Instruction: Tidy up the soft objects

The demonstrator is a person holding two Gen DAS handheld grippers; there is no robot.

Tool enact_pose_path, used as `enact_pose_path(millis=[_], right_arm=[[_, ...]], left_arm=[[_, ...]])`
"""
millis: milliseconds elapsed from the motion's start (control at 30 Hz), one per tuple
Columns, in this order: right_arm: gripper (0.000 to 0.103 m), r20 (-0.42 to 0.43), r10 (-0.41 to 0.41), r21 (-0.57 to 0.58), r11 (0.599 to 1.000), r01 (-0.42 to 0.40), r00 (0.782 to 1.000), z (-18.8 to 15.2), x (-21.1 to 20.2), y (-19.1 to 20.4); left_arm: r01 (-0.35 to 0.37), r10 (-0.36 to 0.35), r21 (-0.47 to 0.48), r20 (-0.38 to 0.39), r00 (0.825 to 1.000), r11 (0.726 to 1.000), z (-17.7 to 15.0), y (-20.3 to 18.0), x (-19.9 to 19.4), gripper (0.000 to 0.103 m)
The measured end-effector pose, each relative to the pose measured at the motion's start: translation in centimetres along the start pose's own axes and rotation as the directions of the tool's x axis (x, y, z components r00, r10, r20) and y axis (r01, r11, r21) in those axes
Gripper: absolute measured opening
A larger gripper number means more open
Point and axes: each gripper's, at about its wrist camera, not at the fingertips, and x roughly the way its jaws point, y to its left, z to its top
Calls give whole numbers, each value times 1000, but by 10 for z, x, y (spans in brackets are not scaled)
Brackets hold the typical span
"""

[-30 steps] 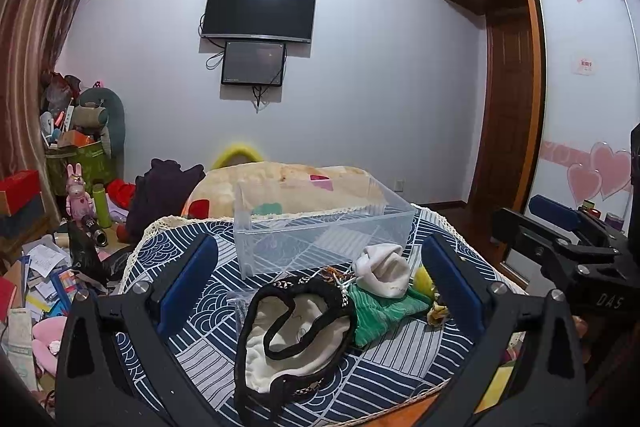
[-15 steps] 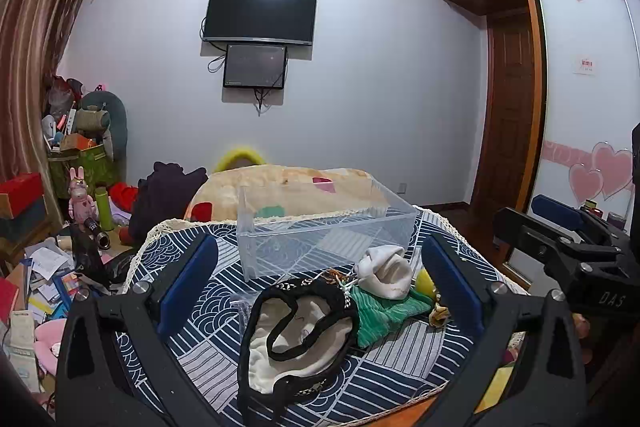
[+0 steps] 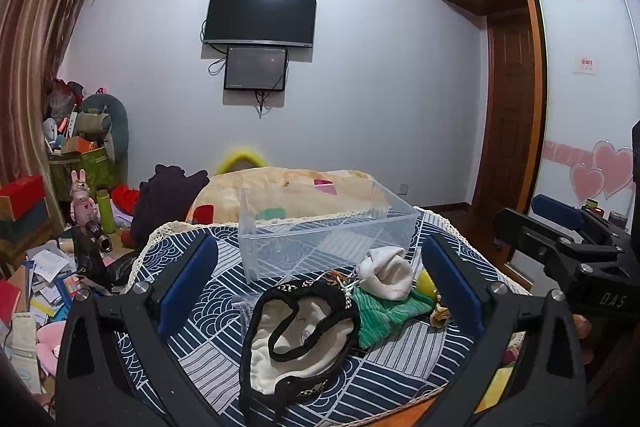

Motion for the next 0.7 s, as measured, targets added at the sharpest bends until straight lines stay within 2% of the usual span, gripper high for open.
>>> enact_pose_path(millis=[700], right_arm=[[103, 3, 5, 4, 1000, -5, 1000, 1, -1, 0]], left_arm=[[9, -9, -12, -9, 1000, 1000, 2, 1, 5, 103]])
